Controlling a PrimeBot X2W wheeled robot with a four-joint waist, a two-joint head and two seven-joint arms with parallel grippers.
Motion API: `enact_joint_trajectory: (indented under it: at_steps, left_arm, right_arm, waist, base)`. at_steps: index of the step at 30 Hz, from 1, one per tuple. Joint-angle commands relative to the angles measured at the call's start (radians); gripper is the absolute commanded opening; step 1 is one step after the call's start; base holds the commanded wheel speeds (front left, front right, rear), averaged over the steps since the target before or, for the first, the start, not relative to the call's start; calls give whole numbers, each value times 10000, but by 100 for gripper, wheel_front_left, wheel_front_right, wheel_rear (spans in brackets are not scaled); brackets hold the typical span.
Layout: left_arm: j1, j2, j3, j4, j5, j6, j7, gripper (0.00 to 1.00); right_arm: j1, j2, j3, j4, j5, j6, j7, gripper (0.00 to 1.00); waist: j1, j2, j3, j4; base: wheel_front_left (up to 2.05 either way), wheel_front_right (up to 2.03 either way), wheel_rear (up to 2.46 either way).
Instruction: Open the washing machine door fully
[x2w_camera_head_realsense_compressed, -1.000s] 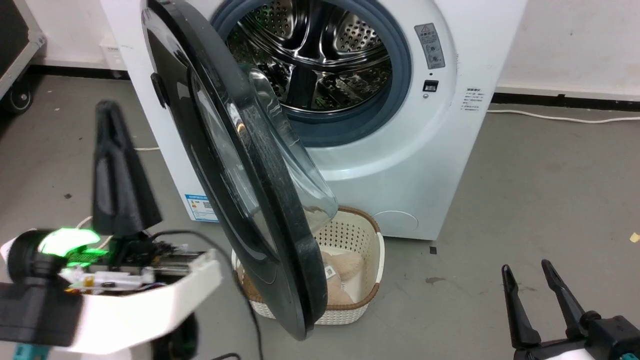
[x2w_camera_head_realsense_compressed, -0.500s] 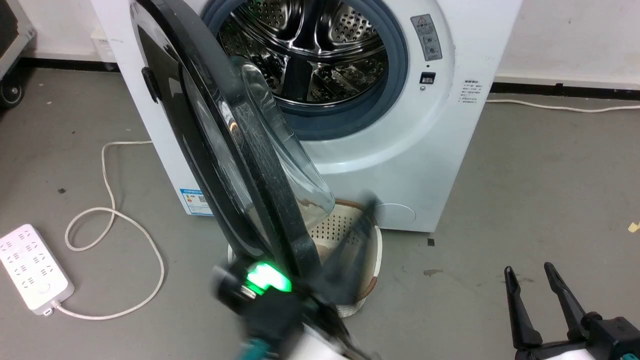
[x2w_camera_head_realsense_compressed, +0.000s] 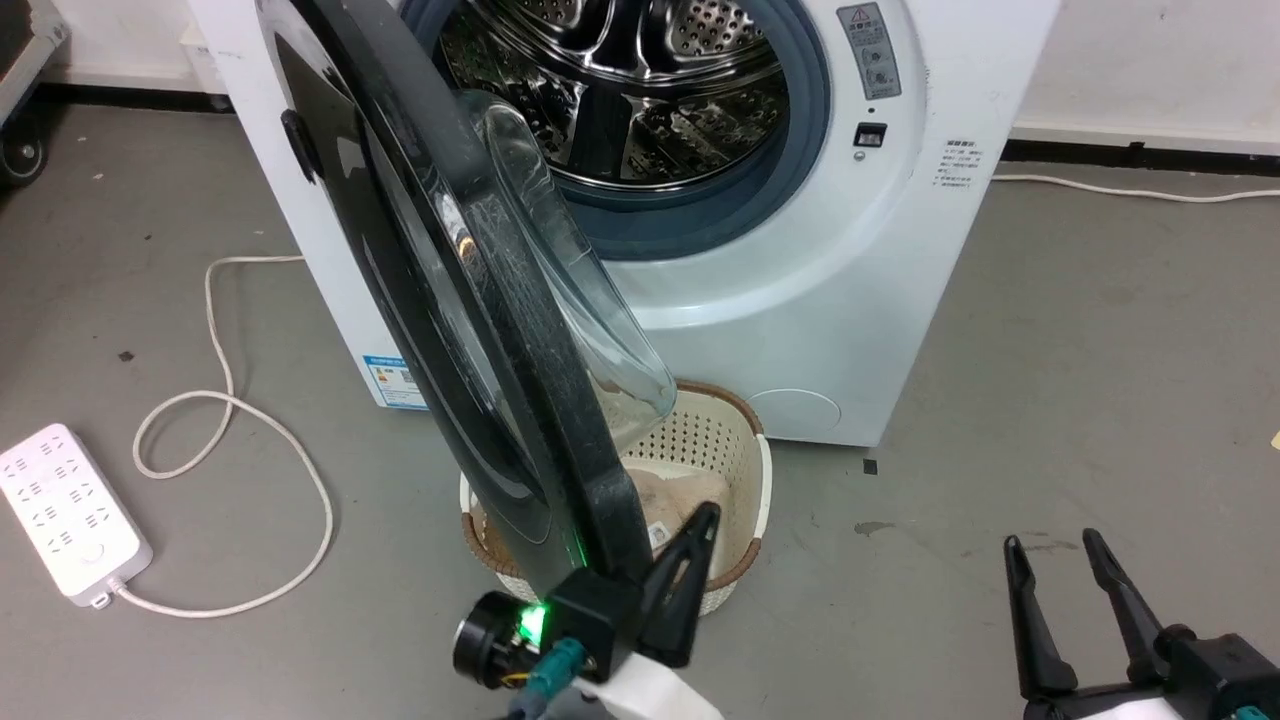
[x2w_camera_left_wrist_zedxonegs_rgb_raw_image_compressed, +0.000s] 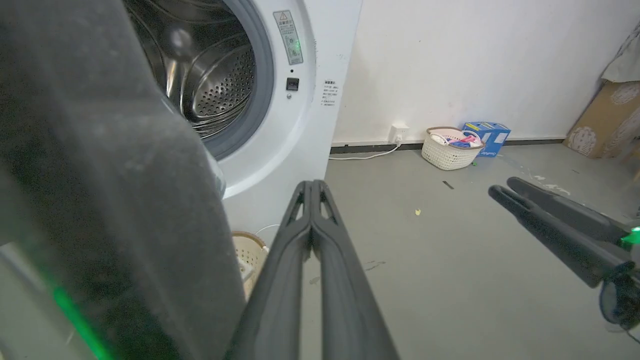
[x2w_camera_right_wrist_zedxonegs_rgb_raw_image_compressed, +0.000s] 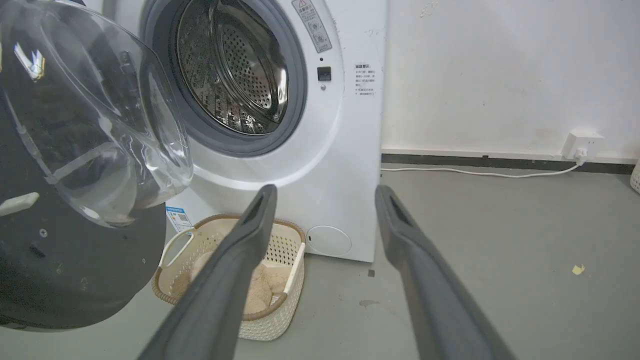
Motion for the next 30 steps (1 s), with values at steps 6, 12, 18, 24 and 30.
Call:
enact_joint_trajectory:
  at_steps: [6,12,18,24,30]
  left_arm:
    - [-232,28,207,769,-198,68,-262,0]
    - [169,81,133,946,-367,86,-360,0]
    - [645,294,257,772,-506,275,-355,0]
    - [953,746,625,482,-636,485,-218,0]
    - [1001,1283,1366,136,-804,827,-140,0]
  right_arm:
    - [-106,37,13,34,13,6,-60,100]
    - [7,37,54,131,36,6,-64,100]
    - [170,37,125,243,122,6,-67,100]
    - [278,37,300,339,216,6,-68,100]
    - [261,37,447,355,211,6,-69,100]
  waist:
    - [-1,0,3,255]
    - [-1,0,-230,873]
    - [-1,0,-572,1821]
    - [-1,0,-736,2885]
    - [-1,0,-625,3710]
  base:
    - [0,0,0]
    - [0,0,0]
    - [0,0,0]
    - [0,0,0]
    - [0,0,0]
